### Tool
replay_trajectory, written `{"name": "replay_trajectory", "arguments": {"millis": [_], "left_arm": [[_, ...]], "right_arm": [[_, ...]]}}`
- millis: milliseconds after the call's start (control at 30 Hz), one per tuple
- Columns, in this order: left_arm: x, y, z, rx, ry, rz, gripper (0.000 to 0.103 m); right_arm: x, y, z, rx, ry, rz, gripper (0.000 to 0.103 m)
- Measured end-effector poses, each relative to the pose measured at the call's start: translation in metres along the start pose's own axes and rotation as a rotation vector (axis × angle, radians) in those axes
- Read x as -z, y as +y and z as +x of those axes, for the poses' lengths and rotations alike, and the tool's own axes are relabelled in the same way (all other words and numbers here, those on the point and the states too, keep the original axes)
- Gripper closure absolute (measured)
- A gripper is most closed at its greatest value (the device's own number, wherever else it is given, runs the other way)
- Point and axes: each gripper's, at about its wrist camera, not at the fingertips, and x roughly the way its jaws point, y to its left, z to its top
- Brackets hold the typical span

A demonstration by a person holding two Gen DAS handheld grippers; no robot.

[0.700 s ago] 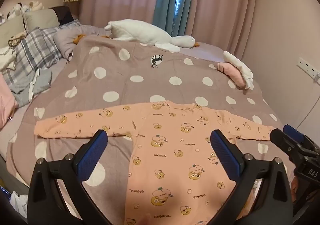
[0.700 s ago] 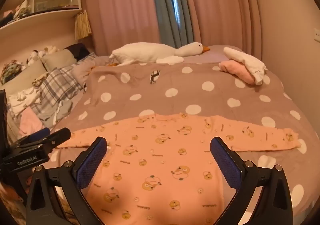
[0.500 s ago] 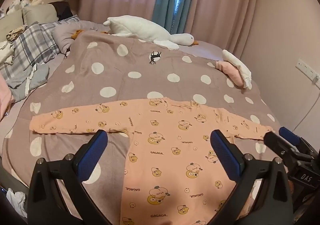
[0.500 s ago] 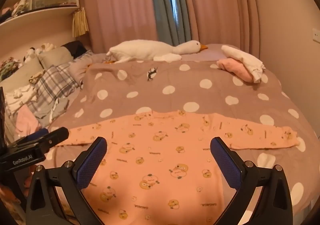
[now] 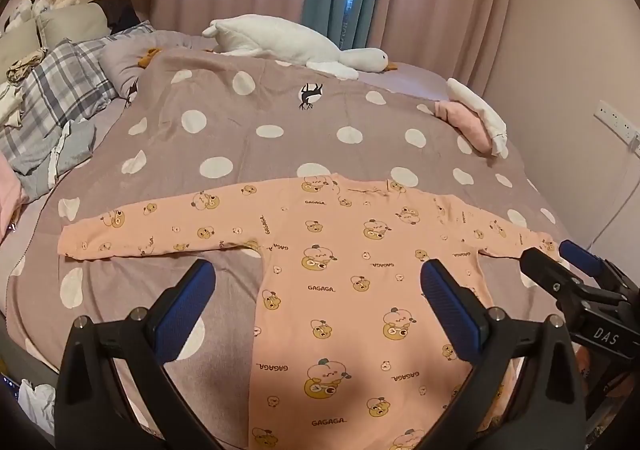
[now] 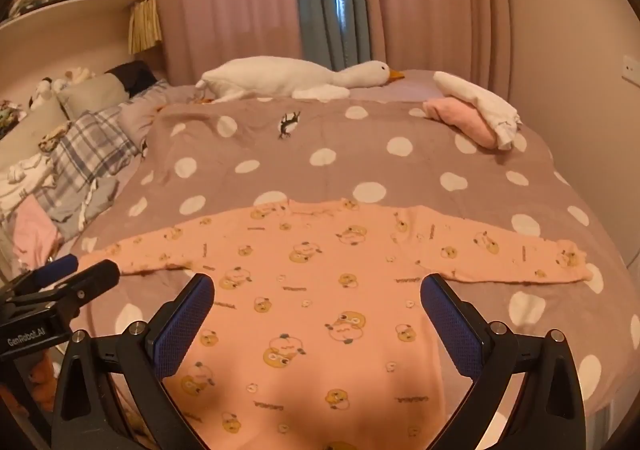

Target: Fold small clothes

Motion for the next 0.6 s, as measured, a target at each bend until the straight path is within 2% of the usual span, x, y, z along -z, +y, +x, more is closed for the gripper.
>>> {"name": "replay_trajectory", "arguments": {"millis": [233,467,600], "left_arm": [[-0.0019,0.0027,0.0027,0.035,-0.005,-0.022,0.001],[-0.002,0.0029,0.0074,0.063,0.023,-0.025,0.001],[-0.0015,0.0016,0.009,0.06,0.032,-0.021,0.001]], "right_arm": [[0.0035,0.0038,0.0009,0.012,-0.005,-0.006,0.001],[0.0045,0.0043,0.0024,0.015,0.009,0.001,0.001],[0.0038,0.0039,0.0031,0.026,0.016,0.0,0.001]]}}
